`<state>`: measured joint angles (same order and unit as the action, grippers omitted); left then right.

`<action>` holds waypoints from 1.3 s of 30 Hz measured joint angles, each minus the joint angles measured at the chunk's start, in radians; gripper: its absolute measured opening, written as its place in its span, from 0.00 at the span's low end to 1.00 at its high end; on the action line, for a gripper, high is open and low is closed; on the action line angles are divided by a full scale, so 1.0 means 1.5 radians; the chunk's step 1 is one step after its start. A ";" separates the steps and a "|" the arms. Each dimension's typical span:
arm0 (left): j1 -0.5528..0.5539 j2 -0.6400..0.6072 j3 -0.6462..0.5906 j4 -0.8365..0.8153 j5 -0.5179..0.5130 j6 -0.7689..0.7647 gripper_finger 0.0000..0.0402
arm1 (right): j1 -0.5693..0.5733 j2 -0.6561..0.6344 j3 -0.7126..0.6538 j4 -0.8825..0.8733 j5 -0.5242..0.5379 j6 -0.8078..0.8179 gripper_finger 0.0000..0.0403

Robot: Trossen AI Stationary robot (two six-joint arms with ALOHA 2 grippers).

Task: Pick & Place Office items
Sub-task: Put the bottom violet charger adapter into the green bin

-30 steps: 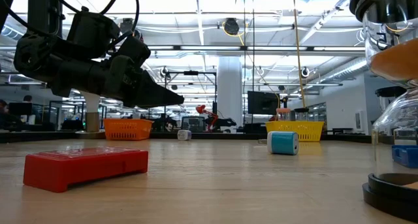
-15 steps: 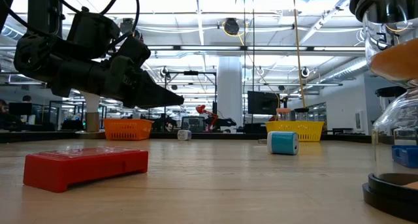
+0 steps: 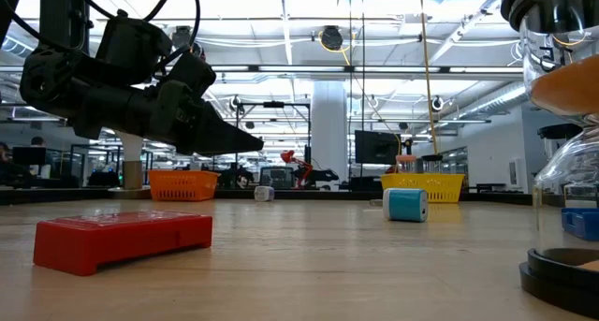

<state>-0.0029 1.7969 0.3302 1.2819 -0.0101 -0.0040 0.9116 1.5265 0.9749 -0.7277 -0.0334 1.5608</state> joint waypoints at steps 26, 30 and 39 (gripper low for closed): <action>0.000 0.000 0.000 0.001 0.000 0.000 0.05 | 0.004 -0.001 0.000 0.018 -0.031 -0.007 0.02; 0.000 0.000 0.000 0.001 0.000 0.000 0.05 | 0.004 -0.001 0.000 -0.006 -0.013 -0.016 0.02; 0.000 0.000 0.000 0.001 0.000 0.000 0.05 | 0.004 -0.002 0.000 -0.001 -0.012 -0.022 0.02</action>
<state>-0.0028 1.7969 0.3302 1.2827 -0.0101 -0.0040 0.9180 1.5242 0.9742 -0.7291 -0.0519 1.5284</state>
